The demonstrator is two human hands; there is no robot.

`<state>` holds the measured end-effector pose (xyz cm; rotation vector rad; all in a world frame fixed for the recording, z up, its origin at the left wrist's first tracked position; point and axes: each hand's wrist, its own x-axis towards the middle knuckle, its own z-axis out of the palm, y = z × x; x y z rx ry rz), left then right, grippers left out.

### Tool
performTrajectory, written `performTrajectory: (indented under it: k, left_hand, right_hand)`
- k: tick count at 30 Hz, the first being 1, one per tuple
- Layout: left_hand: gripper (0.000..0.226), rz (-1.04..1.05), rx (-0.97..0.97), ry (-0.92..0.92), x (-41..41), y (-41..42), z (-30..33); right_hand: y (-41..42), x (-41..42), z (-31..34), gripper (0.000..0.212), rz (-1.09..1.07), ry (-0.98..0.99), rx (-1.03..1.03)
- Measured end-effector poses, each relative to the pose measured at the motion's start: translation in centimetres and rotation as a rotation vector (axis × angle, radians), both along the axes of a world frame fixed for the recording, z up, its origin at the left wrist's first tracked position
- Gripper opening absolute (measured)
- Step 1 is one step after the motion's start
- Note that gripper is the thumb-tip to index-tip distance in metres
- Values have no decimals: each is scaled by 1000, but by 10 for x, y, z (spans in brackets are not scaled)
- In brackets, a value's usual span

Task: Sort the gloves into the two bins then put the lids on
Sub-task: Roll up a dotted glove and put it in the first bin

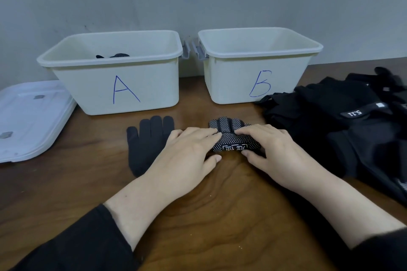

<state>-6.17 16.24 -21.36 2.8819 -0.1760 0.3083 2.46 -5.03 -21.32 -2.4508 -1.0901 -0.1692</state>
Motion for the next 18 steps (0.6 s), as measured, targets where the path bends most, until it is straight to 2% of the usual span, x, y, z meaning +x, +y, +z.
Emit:
performTrajectory:
  k: [3,8,11,15,18]
  left_hand:
    - [54,7,-44,-27,1,0,-2]
    - [48,34,-138,-38,0,3,0]
    - [40,25,-154,-61,-4,1,3]
    - [31,47,-298,-36,-7,0,5]
    - [28,83,-379,-37,-7,2,4]
  right_hand:
    - [5,-2,-1,31,-29,-16,70]
    - [3,-3,2,26,-22,43,122]
    - [-2,-5,2,24,-41,120,136]
    - [-5,-9,11,21,-14,272,228]
    - [-6,-13,15,15,-10,310,226]
